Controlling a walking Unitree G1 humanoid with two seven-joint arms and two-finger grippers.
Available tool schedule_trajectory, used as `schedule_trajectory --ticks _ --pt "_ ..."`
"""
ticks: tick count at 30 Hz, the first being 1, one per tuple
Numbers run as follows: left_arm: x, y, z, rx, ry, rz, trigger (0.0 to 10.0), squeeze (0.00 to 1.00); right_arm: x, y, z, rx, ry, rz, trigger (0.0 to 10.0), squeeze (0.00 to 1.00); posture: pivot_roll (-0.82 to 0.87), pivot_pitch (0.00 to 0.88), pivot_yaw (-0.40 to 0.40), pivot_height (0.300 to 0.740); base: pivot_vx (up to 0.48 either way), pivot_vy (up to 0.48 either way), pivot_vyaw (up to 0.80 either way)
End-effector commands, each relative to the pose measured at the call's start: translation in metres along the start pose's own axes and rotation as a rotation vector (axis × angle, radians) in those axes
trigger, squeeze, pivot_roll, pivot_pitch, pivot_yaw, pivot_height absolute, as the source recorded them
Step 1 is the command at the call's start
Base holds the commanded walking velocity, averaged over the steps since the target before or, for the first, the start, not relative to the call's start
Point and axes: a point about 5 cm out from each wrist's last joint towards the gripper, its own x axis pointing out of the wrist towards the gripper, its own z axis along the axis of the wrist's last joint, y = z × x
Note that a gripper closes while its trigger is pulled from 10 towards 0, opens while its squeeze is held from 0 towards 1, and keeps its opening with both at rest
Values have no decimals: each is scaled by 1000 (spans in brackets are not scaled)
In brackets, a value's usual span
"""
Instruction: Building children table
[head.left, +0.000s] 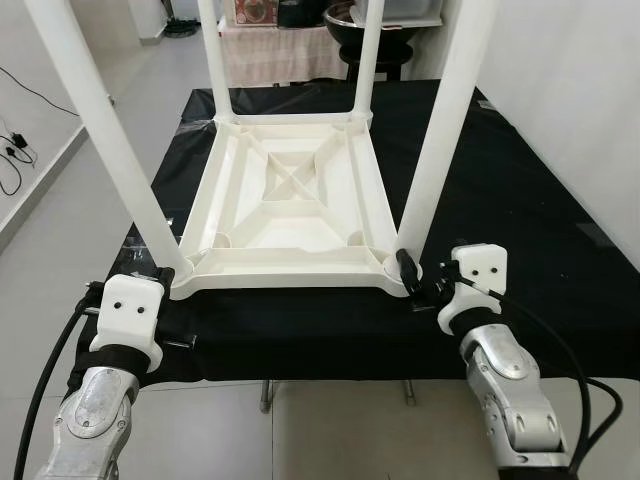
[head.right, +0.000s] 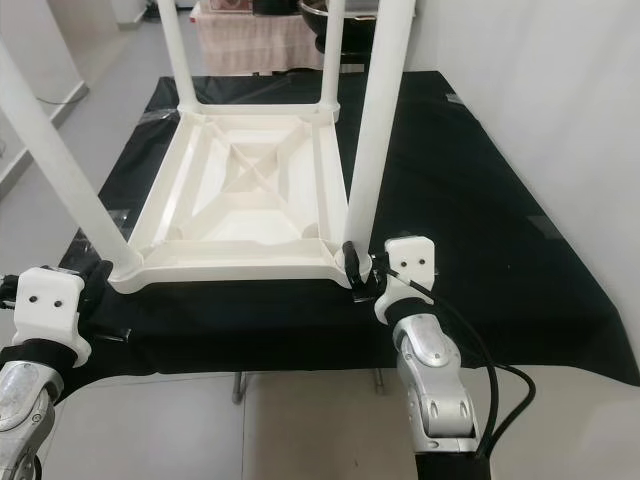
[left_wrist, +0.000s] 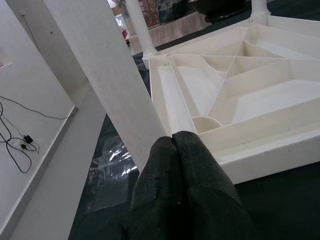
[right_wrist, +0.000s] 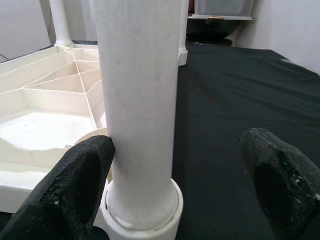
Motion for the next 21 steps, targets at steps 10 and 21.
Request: schedule_trajectory --ticks 10,21 --pt "0 1 -5 -37 11 -6 10000 0 5 0 -3 3 17 7 10000 0 17 111 19 740 0 0 0" --pt "-4 6 -6 -162 12 42 10000 1000 9 2 -2 5 17 48 10000 0 16 114 17 740 0 0 0"
